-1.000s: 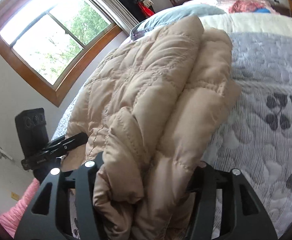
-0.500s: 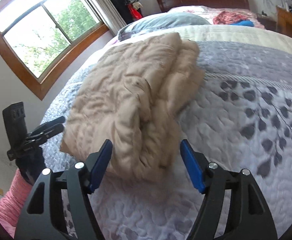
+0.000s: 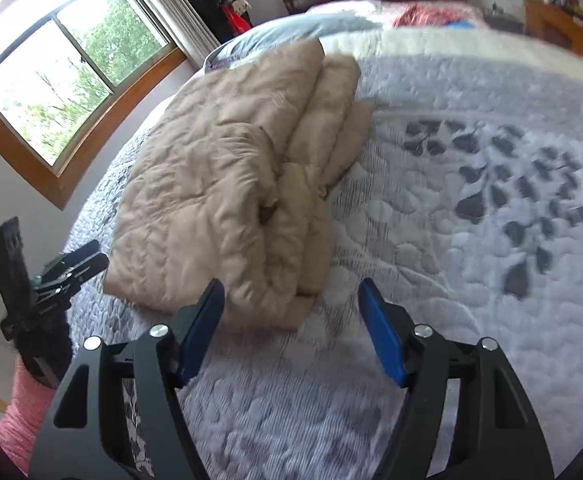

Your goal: Fold large clothes

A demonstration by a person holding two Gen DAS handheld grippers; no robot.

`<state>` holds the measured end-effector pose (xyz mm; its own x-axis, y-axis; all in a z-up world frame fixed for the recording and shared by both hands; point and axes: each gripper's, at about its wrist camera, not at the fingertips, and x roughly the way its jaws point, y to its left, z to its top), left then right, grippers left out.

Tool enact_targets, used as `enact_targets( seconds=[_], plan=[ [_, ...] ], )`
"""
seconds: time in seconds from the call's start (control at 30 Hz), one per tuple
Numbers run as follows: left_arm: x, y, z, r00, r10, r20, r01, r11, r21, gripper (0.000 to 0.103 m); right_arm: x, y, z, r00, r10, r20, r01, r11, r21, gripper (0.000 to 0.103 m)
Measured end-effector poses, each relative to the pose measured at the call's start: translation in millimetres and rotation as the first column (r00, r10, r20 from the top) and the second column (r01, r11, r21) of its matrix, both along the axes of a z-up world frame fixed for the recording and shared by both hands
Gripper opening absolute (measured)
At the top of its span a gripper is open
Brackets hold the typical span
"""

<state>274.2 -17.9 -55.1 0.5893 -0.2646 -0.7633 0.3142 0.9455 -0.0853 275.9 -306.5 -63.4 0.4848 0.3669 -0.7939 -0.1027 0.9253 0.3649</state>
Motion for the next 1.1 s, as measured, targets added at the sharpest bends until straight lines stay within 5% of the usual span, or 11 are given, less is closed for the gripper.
enact_targets(
  seconds=[0.03, 0.13, 0.27, 0.47, 1.1],
  plan=[
    [-7, 0, 5, 1.000, 0.019, -0.002, -0.019, 1.000, 0.018, 0.088, -9, 4, 8, 1.000, -0.009, 0.022, 0.010, 0.999, -0.030, 0.089],
    [-27, -1, 16, 0.999, 0.048, 0.018, -0.048, 0.998, 0.044, 0.095, -39, 18, 30, 0.997, -0.017, 0.081, 0.026, 0.994, -0.107, 0.095],
    [-60, -5, 34, 0.995, 0.072, 0.070, -0.078, 0.993, 0.092, 0.097, -68, 38, 47, 0.994, -0.023, 0.109, 0.042, 0.984, -0.173, 0.097],
    [-99, -1, 57, 0.988, 0.109, 0.111, -0.116, 0.991, 0.061, 0.099, -109, 58, 68, 0.982, -0.054, 0.179, 0.095, 0.969, -0.228, 0.099],
    [-178, 21, 85, 0.980, 0.123, 0.154, -0.133, 0.990, 0.051, 0.099, -188, 84, 92, 0.980, -0.092, 0.177, 0.131, 0.966, -0.224, 0.099]
  ],
)
